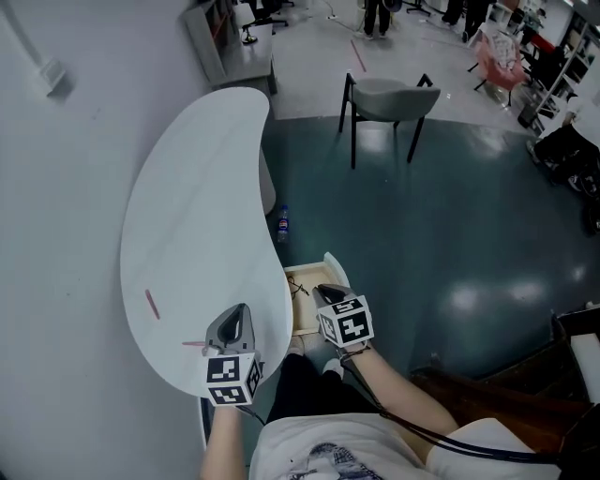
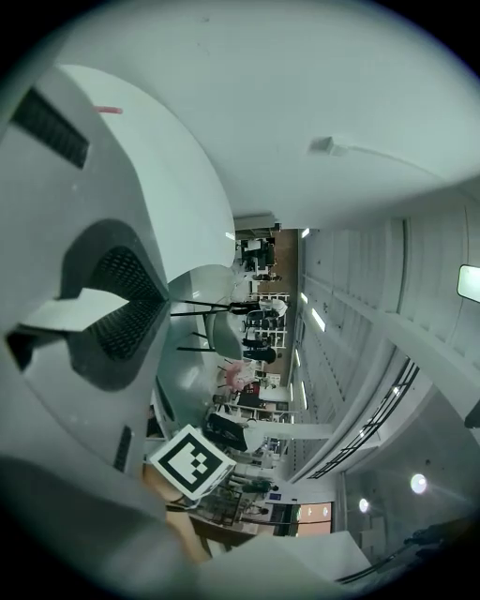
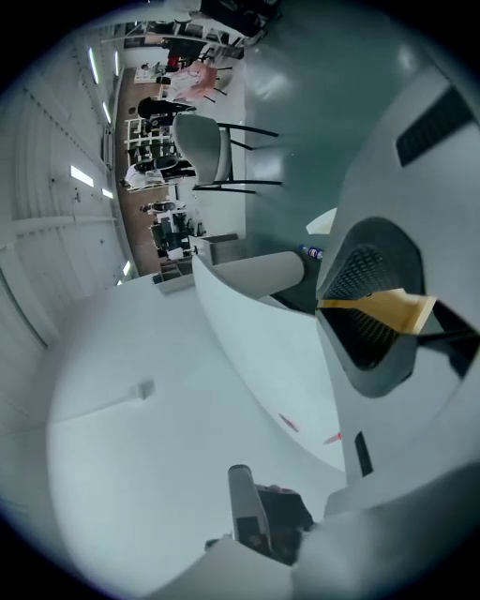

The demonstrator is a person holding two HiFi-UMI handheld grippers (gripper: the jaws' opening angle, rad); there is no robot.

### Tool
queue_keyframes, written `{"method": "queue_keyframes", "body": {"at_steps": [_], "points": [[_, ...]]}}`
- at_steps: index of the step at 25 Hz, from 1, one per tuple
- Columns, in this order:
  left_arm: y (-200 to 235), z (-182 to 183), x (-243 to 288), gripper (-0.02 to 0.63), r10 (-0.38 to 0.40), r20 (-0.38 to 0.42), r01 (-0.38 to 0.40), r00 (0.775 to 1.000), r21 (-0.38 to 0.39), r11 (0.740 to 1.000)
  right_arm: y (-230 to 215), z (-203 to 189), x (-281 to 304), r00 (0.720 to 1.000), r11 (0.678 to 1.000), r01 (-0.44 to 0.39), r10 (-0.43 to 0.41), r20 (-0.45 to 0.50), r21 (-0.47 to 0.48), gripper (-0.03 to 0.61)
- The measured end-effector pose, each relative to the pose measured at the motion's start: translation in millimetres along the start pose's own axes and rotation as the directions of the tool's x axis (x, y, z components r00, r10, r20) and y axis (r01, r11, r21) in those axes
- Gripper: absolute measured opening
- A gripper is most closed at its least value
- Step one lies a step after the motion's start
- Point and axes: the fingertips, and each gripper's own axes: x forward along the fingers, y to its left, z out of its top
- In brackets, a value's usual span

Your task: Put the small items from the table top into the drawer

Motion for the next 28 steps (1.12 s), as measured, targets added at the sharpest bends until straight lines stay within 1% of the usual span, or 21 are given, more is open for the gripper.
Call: {"method": "queue_keyframes", "body": {"at_steps": [5, 9, 15, 22, 28], "points": [[7, 15, -32, 0.020, 0.010, 0.055, -0.009, 0.998, -0.019, 1.000, 42, 37, -43, 0.994, 0.998, -0.049, 0.053, 0.095, -0.046, 0.040], [35, 18, -64, 0.020, 0.045, 0.076, -0.041, 0.996, -0.048, 0.998, 87, 65, -67, 0.982, 0.993, -0.086, 0.098, 0.159, -0.079, 0.040], [85, 22, -122, 0.020, 0.091, 0.119, -0.088, 0.989, -0.029, 0.996, 162, 92, -92, 0.961, 0.984, -0.110, 0.142, 0.236, -0.141, 0.040], [130, 21, -191, 0.020, 0.114, 0.173, -0.111, 0.978, -0.026, 0.993, 254, 90, -105, 0.946, 0.972, -0.120, 0.175, 0.274, -0.204, 0.040], [168, 14, -234, 0.020, 0.118, 0.220, -0.108, 0.968, -0.054, 0.993, 320, 81, -106, 0.938, 0.965, -0.123, 0.189, 0.290, -0.232, 0.040]]}}
